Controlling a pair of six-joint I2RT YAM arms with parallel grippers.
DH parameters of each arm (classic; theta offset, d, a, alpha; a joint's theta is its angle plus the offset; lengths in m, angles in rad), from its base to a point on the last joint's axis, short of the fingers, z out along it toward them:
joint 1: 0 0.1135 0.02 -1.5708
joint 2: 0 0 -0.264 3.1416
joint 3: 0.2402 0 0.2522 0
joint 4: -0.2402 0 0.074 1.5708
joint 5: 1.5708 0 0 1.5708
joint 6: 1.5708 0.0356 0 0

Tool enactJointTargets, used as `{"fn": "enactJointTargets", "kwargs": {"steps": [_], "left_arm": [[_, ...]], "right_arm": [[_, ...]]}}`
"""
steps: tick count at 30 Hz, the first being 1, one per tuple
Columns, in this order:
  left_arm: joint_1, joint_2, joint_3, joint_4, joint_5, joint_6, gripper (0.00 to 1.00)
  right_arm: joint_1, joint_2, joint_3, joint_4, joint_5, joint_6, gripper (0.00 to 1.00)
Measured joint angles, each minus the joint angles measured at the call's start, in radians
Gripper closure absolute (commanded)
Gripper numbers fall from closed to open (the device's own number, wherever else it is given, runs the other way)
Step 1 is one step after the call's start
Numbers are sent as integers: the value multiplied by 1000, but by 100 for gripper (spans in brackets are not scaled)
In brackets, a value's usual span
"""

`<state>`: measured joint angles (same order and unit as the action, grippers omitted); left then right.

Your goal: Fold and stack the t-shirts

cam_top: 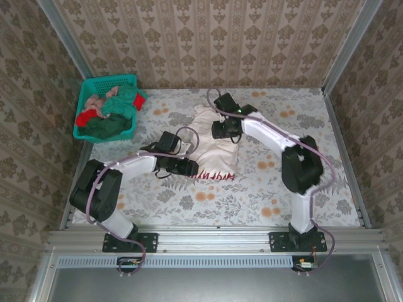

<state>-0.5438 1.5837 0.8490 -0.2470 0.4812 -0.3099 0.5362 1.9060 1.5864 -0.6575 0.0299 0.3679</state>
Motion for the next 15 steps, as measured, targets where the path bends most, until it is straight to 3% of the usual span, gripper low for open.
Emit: {"fn": "enactJointTargets", "kwargs": {"steps": [2, 4, 8, 12, 15], "left_arm": [[1, -10, 13, 5, -1, -8, 48], [11, -14, 15, 16, -4, -24, 48], [59, -14, -9, 60, -8, -69, 47], [66, -11, -49, 106, -10, -103, 47], [59, -5, -77, 137, -6, -119, 47]], "right_arm": [[39, -116, -158, 74, -1, 37, 50], [79, -185, -309, 148, 2, 77, 50], [144, -198, -506, 191, 8, 151, 54], [166, -198, -586, 221, 38, 193, 59], [174, -198, -639, 276, 43, 214, 43]]}}
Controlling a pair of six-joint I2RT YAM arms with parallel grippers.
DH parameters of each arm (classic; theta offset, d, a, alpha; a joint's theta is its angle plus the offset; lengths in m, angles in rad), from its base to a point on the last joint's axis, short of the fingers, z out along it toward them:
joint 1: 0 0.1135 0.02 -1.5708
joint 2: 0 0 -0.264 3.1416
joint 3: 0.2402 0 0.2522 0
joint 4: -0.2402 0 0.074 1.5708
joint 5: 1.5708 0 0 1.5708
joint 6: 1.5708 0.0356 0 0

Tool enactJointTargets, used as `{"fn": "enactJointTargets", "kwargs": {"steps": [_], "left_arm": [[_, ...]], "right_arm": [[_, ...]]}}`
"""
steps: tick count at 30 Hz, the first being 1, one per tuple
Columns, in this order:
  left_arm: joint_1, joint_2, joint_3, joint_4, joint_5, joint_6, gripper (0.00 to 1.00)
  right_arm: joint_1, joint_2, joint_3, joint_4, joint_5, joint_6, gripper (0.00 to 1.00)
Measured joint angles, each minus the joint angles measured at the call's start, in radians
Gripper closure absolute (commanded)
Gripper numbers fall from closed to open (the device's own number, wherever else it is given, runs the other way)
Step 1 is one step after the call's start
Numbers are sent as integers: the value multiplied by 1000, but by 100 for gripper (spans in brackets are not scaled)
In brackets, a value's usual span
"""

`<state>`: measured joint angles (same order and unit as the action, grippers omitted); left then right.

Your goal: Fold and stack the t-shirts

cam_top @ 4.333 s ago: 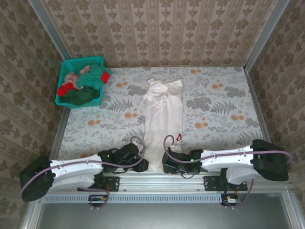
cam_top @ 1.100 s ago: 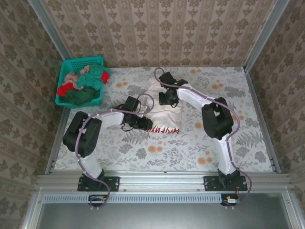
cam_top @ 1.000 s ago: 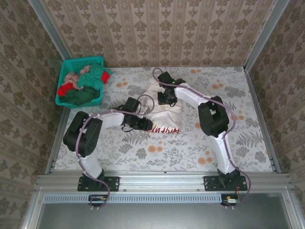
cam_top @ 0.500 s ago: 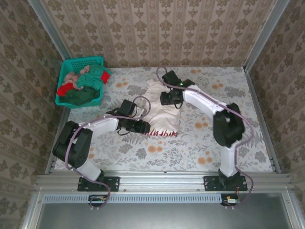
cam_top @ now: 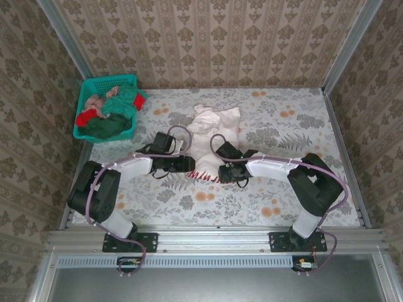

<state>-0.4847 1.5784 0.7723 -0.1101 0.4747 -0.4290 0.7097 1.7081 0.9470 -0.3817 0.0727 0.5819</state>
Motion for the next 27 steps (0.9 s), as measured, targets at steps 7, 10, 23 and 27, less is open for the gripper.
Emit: {"fn": "enactJointTargets", "kwargs": {"steps": [7, 10, 23, 27], "left_arm": [[0, 6, -52, 55, 3, -32, 48], [0, -3, -76, 68, 3, -48, 48], [-74, -76, -95, 74, -35, -76, 43], [-90, -26, -85, 69, -54, -74, 42]], "right_arm": [[34, -38, -66, 96, 50, -2, 39], [35, -105, -117, 90, 48, 5, 38], [23, -250, -213, 106, 39, 128, 38], [21, -171, -227, 167, 7, 150, 38]]}}
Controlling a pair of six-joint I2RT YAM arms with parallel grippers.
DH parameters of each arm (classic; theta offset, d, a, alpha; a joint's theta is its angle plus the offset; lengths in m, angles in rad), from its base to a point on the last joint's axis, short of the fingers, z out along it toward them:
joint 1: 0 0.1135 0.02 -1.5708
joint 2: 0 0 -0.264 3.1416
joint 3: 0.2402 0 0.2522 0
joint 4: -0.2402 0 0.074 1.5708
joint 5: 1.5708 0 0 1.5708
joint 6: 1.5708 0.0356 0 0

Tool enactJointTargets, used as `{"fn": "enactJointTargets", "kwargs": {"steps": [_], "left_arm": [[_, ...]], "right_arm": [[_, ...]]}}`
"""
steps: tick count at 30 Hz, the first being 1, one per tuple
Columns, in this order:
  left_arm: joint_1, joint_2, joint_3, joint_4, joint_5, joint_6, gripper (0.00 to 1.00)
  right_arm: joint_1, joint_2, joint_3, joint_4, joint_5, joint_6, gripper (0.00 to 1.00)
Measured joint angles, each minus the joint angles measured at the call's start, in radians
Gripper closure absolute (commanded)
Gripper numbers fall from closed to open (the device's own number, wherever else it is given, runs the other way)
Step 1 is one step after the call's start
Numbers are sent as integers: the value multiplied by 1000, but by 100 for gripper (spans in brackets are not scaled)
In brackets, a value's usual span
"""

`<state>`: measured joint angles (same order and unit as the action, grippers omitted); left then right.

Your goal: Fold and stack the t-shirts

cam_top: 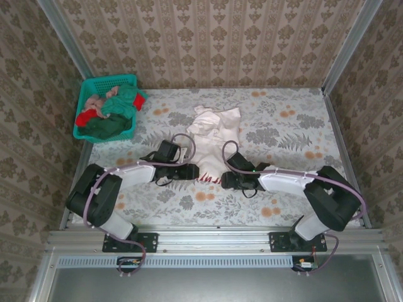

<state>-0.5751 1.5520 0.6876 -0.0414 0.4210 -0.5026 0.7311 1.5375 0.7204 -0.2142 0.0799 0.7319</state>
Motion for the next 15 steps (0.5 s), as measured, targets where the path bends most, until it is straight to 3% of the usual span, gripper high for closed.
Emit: {"fn": "enactJointTargets", "kwargs": {"steps": [3, 6, 8, 12, 15], "left_arm": [[-2, 8, 0, 0, -12, -1, 42], [-8, 13, 0, 9, -14, -5, 49], [-21, 18, 0, 14, -14, -11, 64], [-38, 19, -6, 29, -14, -29, 74], [-39, 17, -11, 26, -14, -37, 96]], "right_arm": [[-5, 1, -3, 14, -6, 13, 39], [-6, 3, -4, 15, -5, 21, 44], [-8, 3, -5, 14, -5, 28, 45], [-8, 0, -6, 15, -4, 32, 49], [-8, -4, -10, 10, 5, 35, 65]]}}
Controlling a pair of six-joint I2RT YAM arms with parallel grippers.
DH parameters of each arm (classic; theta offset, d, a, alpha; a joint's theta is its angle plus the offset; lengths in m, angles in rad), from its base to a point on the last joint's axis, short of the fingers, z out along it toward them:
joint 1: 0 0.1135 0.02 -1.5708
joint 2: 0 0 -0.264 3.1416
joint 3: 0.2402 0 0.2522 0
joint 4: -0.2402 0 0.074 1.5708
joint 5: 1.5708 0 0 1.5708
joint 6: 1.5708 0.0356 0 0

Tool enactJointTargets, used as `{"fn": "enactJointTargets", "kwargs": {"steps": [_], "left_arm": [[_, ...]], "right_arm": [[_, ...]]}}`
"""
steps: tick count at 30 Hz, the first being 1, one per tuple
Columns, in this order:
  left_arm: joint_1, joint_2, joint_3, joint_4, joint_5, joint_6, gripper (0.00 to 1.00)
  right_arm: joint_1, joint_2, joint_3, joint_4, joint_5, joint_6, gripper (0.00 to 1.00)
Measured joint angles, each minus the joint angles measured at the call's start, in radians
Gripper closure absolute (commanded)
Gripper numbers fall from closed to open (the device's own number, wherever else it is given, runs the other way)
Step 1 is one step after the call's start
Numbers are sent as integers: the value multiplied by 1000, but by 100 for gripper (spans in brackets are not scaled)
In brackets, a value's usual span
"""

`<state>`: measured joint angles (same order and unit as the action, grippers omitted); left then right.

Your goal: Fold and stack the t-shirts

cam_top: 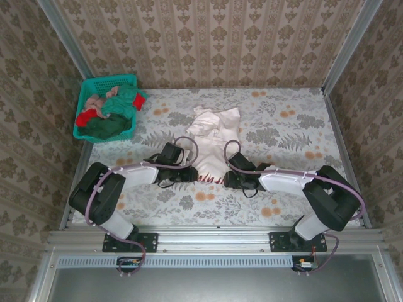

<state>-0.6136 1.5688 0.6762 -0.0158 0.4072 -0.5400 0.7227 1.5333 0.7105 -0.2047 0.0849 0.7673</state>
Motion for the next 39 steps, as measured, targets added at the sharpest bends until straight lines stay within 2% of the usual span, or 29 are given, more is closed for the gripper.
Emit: {"fn": "enactJointTargets", "kwargs": {"steps": [3, 6, 11, 19, 23, 27, 35, 39], "left_arm": [[0, -16, -2, -3, 3, -6, 100], [0, -70, -11, -17, 4, -10, 100], [-3, -194, -53, -41, 10, -11, 100], [-43, -441, -103, -183, 0, -42, 100], [-47, -534, -50, -270, -28, -40, 100], [-9, -463, 101, -331, -46, -7, 100], [150, -118, 456, -359, -7, 99, 100], [215, 44, 597, -365, 37, 134, 100]], "right_arm": [[0, -1, 0, -12, 15, 2, 83], [13, -4, 0, 6, -16, 4, 94], [27, -74, -1, -19, -37, 3, 100], [43, -336, -1, -138, -40, 19, 100], [47, -401, 50, -214, -39, 19, 100], [21, -329, 190, -265, -37, -18, 100], [-184, -6, 534, -286, -74, -147, 100], [-251, 166, 710, -306, -114, -201, 100]]}}
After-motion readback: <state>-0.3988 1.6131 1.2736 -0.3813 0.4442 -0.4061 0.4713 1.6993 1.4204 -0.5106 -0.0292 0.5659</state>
